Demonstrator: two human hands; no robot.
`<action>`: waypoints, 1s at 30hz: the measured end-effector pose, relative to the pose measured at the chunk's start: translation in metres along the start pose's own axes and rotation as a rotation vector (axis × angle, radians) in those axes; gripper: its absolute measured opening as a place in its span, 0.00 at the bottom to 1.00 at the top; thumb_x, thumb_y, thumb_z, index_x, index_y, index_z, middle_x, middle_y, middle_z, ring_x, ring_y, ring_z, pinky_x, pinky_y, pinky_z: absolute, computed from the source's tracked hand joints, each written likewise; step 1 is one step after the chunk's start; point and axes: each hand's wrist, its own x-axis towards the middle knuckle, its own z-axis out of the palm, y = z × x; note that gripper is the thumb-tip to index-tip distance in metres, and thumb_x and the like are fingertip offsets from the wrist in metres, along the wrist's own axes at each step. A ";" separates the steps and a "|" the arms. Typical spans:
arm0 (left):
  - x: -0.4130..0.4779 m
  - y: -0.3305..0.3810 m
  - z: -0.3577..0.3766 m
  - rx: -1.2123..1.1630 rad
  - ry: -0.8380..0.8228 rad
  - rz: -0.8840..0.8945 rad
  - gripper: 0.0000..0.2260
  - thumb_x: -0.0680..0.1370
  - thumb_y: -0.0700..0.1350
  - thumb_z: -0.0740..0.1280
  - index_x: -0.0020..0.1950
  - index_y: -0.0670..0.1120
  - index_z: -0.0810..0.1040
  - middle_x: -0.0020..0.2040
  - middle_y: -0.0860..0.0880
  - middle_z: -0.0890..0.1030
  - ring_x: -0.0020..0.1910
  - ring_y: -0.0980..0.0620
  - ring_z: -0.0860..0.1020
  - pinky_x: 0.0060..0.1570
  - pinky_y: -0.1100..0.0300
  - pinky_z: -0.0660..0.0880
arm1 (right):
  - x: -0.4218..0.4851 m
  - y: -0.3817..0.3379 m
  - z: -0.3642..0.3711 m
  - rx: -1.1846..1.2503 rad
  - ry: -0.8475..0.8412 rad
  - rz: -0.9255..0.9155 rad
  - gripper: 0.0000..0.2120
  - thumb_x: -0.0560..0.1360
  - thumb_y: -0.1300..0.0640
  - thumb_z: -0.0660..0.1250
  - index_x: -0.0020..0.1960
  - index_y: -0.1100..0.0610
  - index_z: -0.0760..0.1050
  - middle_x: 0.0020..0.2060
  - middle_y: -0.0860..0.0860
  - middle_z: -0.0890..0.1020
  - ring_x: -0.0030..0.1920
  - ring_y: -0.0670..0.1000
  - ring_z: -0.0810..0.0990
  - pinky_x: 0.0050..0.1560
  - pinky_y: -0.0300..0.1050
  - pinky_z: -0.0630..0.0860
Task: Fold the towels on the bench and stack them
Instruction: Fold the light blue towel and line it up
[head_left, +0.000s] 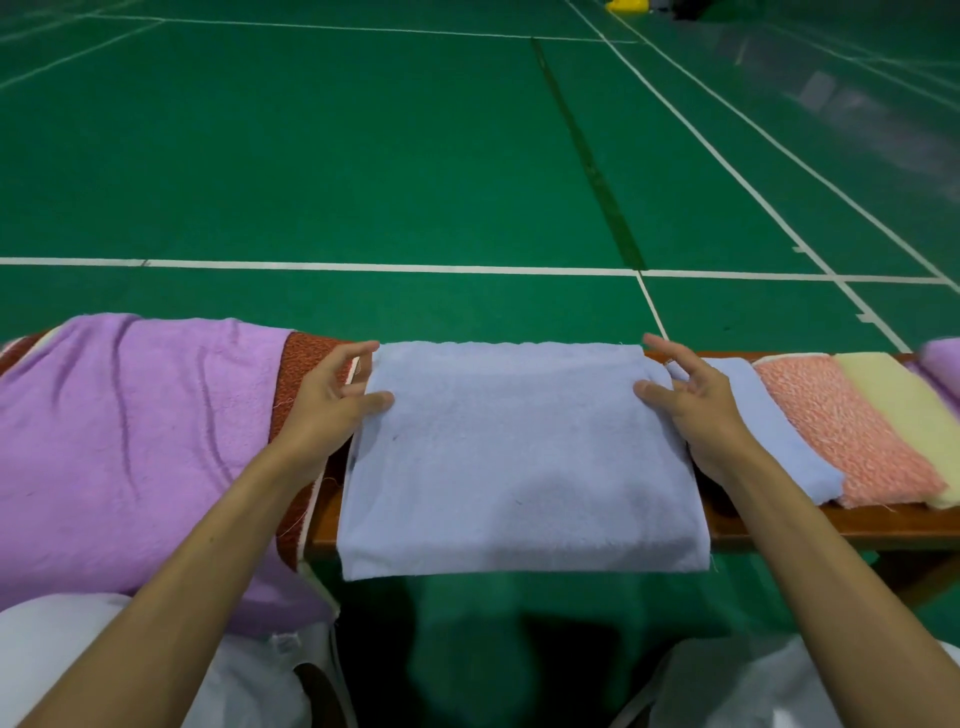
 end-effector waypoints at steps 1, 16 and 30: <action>-0.001 0.003 -0.002 0.007 -0.018 0.010 0.22 0.78 0.32 0.71 0.68 0.51 0.78 0.57 0.45 0.86 0.54 0.47 0.86 0.44 0.60 0.83 | -0.004 -0.005 -0.002 0.016 -0.032 -0.001 0.22 0.78 0.66 0.71 0.69 0.49 0.79 0.65 0.55 0.81 0.64 0.58 0.82 0.59 0.57 0.82; -0.031 0.054 -0.036 0.438 0.055 0.188 0.11 0.72 0.41 0.79 0.53 0.44 0.86 0.41 0.51 0.88 0.42 0.52 0.87 0.42 0.59 0.84 | -0.041 -0.065 -0.055 -0.332 -0.239 -0.096 0.12 0.76 0.61 0.74 0.59 0.56 0.83 0.47 0.53 0.88 0.49 0.51 0.88 0.45 0.39 0.83; -0.022 0.073 -0.007 0.022 0.046 0.292 0.03 0.82 0.39 0.68 0.54 0.41 0.79 0.44 0.43 0.88 0.43 0.45 0.87 0.44 0.55 0.84 | -0.023 -0.068 -0.039 -0.285 0.104 -0.448 0.07 0.81 0.62 0.68 0.57 0.60 0.83 0.38 0.50 0.87 0.30 0.49 0.84 0.30 0.37 0.76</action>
